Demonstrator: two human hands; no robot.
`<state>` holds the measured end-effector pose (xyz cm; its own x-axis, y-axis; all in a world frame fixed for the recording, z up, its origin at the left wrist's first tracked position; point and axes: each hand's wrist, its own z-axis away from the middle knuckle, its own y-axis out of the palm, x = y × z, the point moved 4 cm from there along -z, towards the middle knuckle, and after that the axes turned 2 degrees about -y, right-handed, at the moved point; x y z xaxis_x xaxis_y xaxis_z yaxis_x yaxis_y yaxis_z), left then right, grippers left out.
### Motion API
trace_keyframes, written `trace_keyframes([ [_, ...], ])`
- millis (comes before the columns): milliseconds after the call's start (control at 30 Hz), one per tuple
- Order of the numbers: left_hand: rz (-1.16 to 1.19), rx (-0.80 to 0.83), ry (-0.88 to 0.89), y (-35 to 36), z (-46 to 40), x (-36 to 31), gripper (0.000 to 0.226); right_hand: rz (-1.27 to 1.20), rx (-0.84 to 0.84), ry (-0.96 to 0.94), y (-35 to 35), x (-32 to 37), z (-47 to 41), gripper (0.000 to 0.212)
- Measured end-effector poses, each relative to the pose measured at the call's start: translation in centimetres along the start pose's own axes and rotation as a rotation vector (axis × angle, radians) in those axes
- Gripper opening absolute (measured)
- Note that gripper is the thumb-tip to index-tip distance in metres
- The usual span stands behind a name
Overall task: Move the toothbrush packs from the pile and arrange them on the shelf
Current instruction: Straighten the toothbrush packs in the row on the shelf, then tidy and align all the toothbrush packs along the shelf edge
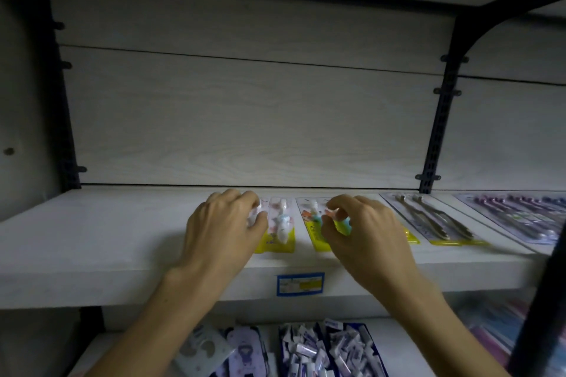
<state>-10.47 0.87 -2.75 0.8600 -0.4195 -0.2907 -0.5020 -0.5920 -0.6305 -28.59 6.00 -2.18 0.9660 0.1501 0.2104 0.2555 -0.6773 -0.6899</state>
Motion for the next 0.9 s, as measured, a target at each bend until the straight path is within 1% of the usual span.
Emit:
trace_keyframes([
  [133, 0.078, -0.049, 0.133, -1.3, 0.9, -0.7, 0.017, 0.040, -0.018, 0.023, -1.6, 1.3, 1.6, 0.030],
  [333, 0.079, -0.052, 0.271, -2.4, 4.0, -1.1, 0.011, 0.109, -0.070, 0.069, -3.8, 2.8, 5.3, 0.029],
  [467, 0.117, -0.019, 0.345, -3.5, 6.5, -1.9, 0.019, 0.145, 0.000, 0.149, -4.7, 4.2, 8.6, 0.034],
  [567, 0.209, 0.036, 0.385, -3.6, 8.5, -3.2, 0.019, 0.194, 0.048, 0.201, -5.9, 4.4, 11.5, 0.037],
  [733, 0.301, 0.100, 0.445, -3.0, 11.0, -6.6, 0.019, 0.286, 0.049, 0.288, -9.7, 2.7, 15.4, 0.035],
  [900, 0.335, 0.098, 0.505, -2.7, 11.8, -11.6, 0.017, 0.336, 0.046, 0.330, -12.9, -0.7, 17.4, 0.038],
])
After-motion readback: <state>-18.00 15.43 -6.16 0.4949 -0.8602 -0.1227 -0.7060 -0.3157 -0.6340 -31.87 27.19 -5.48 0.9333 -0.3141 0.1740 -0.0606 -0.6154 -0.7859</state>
